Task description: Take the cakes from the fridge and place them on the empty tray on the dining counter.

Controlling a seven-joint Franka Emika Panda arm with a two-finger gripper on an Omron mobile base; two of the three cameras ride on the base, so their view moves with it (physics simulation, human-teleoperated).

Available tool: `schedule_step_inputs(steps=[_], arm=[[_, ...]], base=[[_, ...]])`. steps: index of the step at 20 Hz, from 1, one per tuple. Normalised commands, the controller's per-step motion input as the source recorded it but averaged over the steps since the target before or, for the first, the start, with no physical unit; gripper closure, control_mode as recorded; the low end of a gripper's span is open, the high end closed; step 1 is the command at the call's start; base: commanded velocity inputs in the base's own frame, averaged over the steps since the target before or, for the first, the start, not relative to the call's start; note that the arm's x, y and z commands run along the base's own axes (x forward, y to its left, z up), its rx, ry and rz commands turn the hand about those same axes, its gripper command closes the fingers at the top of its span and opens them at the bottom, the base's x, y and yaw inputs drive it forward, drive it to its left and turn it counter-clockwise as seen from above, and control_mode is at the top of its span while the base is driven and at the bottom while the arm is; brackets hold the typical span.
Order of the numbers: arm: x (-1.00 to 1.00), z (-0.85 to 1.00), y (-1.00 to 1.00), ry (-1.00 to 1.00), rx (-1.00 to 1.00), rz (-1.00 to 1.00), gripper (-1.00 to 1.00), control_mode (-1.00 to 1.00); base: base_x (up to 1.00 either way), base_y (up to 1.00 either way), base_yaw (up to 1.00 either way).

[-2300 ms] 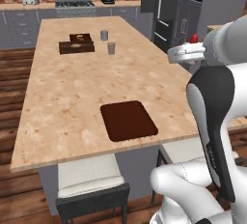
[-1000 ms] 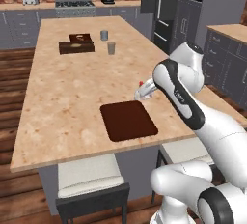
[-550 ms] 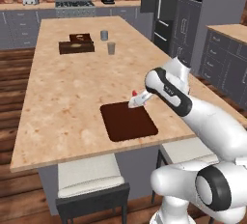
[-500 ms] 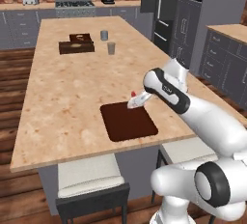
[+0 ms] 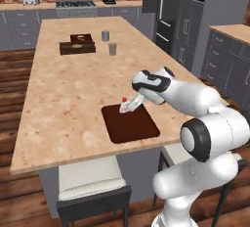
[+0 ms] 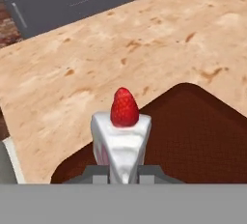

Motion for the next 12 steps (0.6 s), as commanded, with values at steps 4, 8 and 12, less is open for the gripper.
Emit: schedule_step_inputs(steps=[4, 8, 12], arm=[[0.66, -0.44, 0.05, 0.0, 0.0, 0.14, 1.0, -1.0], [0.51, -0.4, 0.12, -0.01, 0.0, 0.14, 1.0, -1.0], [0.5, -0.34, 0.16, -0.01, 0.0, 0.14, 1.0, -1.0]], base=[[0.0, 0.0, 0.0], [0.0, 0.0, 0.0], [0.0, 0.0, 0.0]])
